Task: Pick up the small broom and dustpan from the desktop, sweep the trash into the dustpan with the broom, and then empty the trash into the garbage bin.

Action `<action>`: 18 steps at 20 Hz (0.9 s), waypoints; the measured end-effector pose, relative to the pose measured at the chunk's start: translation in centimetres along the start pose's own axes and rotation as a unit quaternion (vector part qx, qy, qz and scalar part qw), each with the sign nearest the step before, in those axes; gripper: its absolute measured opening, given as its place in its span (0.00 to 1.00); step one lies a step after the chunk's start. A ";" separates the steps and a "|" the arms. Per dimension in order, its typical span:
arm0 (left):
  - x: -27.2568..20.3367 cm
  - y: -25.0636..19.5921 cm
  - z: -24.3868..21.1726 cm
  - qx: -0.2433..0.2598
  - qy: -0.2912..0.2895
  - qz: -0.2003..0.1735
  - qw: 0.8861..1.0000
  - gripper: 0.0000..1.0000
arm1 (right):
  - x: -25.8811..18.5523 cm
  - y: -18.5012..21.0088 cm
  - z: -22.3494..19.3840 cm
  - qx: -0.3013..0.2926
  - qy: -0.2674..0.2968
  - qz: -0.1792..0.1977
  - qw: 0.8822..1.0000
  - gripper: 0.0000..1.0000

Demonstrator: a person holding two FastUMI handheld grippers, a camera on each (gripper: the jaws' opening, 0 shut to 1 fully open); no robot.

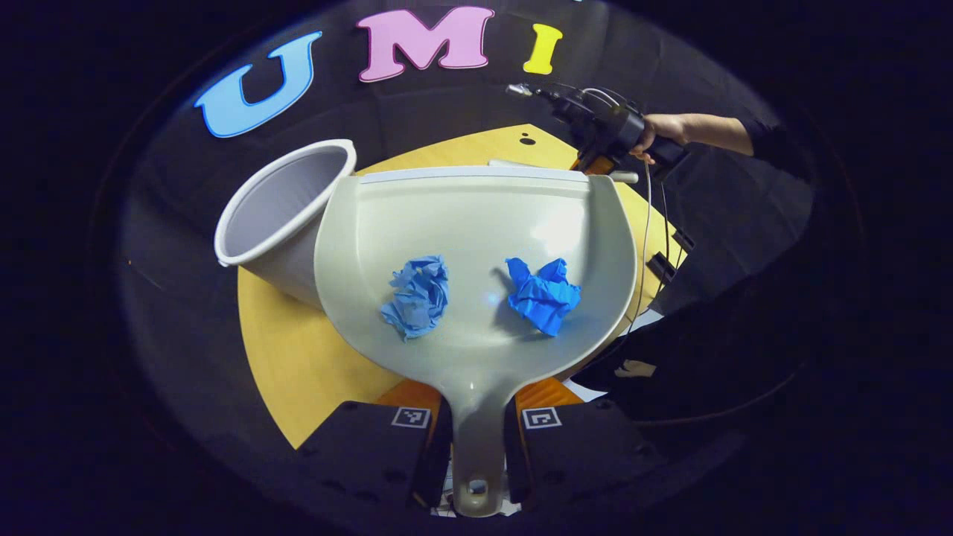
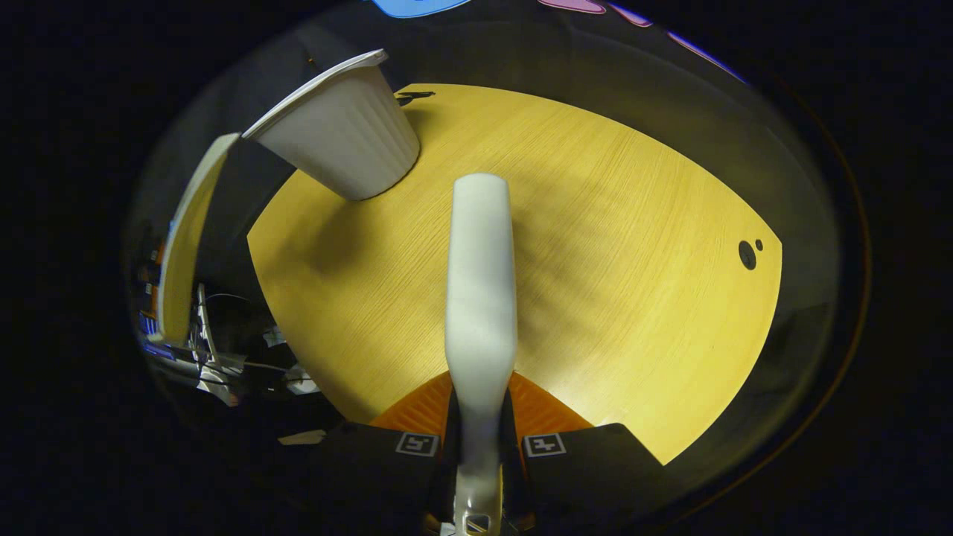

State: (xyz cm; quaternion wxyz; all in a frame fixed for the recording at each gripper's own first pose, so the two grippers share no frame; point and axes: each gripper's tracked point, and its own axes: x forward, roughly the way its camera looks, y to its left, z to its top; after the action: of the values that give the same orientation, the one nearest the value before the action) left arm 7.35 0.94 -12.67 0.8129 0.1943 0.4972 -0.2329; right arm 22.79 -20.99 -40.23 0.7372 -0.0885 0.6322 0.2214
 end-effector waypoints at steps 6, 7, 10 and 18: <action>-3.7 5.1 3.4 -0.096 0.004 0.088 0.991 0.28 | 2.9 -1.7 -3.0 0.077 -0.026 0.046 0.996 0.24; -3.8 6.7 3.8 -0.104 0.005 0.115 0.988 0.29 | 3.1 -2.1 -3.3 0.084 -0.032 0.048 0.995 0.27; -2.8 11.5 5.0 -0.110 0.029 0.169 0.979 0.28 | 2.6 -1.9 -3.9 0.080 -0.039 0.032 0.996 0.27; 2.4 10.3 6.1 -0.072 0.102 0.208 0.970 0.29 | 1.1 -1.1 -5.9 0.101 -0.063 0.041 0.992 0.28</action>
State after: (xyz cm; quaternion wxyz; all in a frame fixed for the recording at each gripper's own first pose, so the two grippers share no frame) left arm 18.57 5.55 -11.38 0.8005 0.2576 0.5412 -0.0012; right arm 18.10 -24.14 -42.58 0.7709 0.0265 0.6069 0.1918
